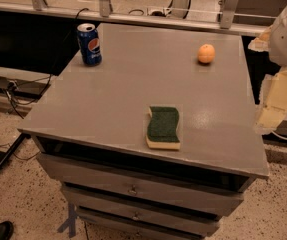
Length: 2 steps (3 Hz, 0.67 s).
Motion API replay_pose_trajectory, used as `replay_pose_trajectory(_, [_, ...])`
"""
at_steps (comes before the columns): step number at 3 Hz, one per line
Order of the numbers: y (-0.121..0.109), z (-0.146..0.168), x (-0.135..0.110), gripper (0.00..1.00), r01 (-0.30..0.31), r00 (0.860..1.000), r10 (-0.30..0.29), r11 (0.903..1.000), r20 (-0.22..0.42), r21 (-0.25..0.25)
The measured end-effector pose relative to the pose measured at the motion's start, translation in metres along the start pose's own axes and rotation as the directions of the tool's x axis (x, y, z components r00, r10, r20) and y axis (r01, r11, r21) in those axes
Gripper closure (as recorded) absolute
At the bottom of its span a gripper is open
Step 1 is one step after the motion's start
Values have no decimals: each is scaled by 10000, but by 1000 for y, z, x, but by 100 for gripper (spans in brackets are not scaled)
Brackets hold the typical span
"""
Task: Move orange near pepsi can
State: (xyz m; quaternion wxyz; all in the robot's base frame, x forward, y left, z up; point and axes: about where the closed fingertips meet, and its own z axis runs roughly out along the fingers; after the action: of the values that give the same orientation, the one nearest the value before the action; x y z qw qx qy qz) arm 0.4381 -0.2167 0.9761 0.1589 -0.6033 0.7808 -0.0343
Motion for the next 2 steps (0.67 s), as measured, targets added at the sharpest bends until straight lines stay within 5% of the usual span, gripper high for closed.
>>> replay_pose_trajectory(2, [-22, 11, 6, 0, -344, 9990, 332, 9986, 283, 407])
